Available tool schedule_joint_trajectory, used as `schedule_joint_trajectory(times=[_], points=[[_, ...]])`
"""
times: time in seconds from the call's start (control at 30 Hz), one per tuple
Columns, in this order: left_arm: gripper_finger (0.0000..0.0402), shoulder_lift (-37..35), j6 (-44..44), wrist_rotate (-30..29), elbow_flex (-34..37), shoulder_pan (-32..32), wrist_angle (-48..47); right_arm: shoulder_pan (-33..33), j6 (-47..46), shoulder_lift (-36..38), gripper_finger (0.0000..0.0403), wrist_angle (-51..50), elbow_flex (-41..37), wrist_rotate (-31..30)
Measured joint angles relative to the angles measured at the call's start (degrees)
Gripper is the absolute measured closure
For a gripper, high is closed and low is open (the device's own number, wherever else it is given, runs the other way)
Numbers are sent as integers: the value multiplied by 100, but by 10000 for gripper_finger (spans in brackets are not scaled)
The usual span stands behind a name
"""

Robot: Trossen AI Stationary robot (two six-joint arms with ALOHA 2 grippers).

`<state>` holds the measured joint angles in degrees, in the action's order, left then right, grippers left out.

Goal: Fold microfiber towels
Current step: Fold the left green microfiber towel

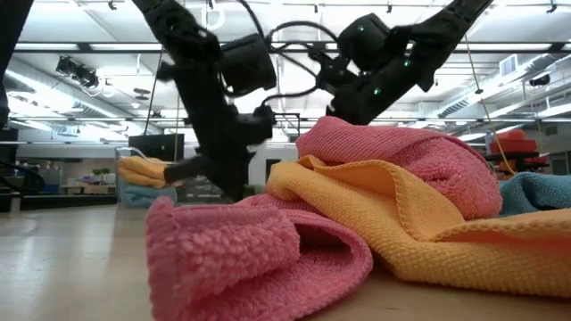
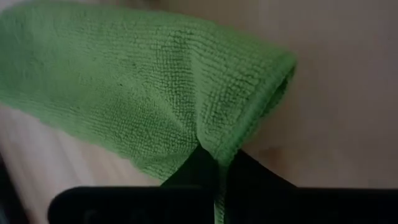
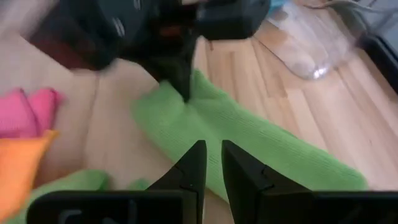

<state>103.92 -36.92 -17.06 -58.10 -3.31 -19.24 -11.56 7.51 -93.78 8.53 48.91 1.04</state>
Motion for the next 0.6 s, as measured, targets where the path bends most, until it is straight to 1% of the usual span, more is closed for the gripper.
schedule_joint_trajectory(times=[0.07,0.2,0.33,0.47,0.6], points=[[388,-60,174,236,-188,0,-307,-2,153,-204,343,199,1,-130],[385,-68,405,511,-542,0,-984,-123,179,-566,343,804,-3,-144],[387,-68,487,886,-824,0,-1362,-222,212,-858,343,1134,1,-132],[380,-78,512,942,-1048,7,-1460,-217,333,-1093,343,1658,3,-53],[378,-77,523,938,-1153,2,-1489,-201,340,-1292,343,1658,3,-57]])
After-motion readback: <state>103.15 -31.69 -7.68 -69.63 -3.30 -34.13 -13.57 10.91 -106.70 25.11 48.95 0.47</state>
